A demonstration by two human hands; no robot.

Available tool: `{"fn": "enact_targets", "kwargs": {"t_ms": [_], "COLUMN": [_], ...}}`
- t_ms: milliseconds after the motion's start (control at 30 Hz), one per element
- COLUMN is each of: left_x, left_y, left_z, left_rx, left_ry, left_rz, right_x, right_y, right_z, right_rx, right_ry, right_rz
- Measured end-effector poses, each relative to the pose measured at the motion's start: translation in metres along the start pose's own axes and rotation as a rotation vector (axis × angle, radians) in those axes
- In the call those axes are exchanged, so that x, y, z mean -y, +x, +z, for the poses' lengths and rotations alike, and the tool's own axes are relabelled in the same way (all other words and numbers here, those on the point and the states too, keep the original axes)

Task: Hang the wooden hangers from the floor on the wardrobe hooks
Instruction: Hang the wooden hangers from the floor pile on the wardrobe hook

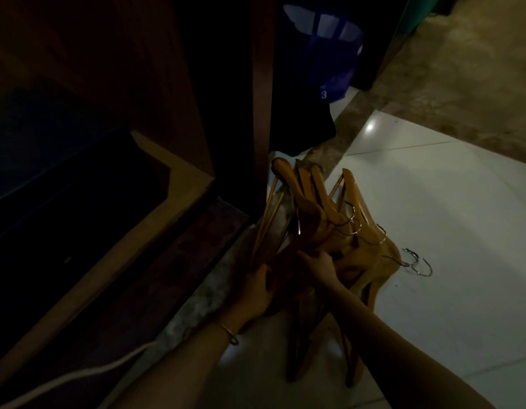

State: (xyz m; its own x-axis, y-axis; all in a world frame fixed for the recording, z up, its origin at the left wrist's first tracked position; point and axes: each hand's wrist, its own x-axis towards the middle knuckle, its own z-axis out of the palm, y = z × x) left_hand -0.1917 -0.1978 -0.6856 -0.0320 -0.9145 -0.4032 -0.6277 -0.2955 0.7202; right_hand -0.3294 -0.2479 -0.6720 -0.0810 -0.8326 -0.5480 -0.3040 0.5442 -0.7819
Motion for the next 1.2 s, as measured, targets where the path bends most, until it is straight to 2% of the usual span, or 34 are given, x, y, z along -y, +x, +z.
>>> {"fn": "enact_targets", "kwargs": {"t_ms": [133, 267, 367, 433, 500, 667, 767, 867, 1000, 1200], "left_x": [-0.007, -0.036, -0.068, -0.092, -0.125, -0.222, -0.295, -0.366, -0.448, -0.547], "left_y": [-0.004, -0.021, -0.035, -0.043, -0.057, -0.098, -0.135, -0.182, -0.243, -0.330], "left_z": [0.002, -0.014, -0.036, -0.055, -0.079, -0.146, -0.195, -0.248, -0.319, -0.424], "left_rx": [-0.041, -0.053, 0.068, 0.189, 0.236, -0.036, -0.131, -0.275, -0.390, -0.319], "left_ry": [-0.022, -0.018, 0.052, -0.048, -0.124, -0.180, -0.139, -0.004, 0.144, 0.276], "left_rz": [0.011, 0.119, 0.152, 0.173, 0.162, 0.240, 0.376, 0.543, 0.626, 0.579], "right_x": [0.009, 0.026, 0.043, 0.058, 0.079, 0.157, 0.209, 0.263, 0.340, 0.486], "right_y": [-0.007, -0.010, -0.025, -0.040, -0.060, -0.152, -0.211, -0.275, -0.358, -0.472], "right_z": [0.019, 0.028, 0.023, 0.007, -0.016, -0.102, -0.147, -0.197, -0.260, -0.319], "right_rx": [-0.003, -0.172, -0.277, -0.357, -0.409, -0.524, -0.480, -0.480, -0.463, -0.151], "right_ry": [0.138, 0.285, 0.399, 0.397, 0.355, 0.114, 0.009, -0.133, -0.264, -0.469], "right_rz": [0.004, -0.029, -0.093, -0.097, -0.085, -0.099, -0.194, -0.269, -0.336, -0.542]}}
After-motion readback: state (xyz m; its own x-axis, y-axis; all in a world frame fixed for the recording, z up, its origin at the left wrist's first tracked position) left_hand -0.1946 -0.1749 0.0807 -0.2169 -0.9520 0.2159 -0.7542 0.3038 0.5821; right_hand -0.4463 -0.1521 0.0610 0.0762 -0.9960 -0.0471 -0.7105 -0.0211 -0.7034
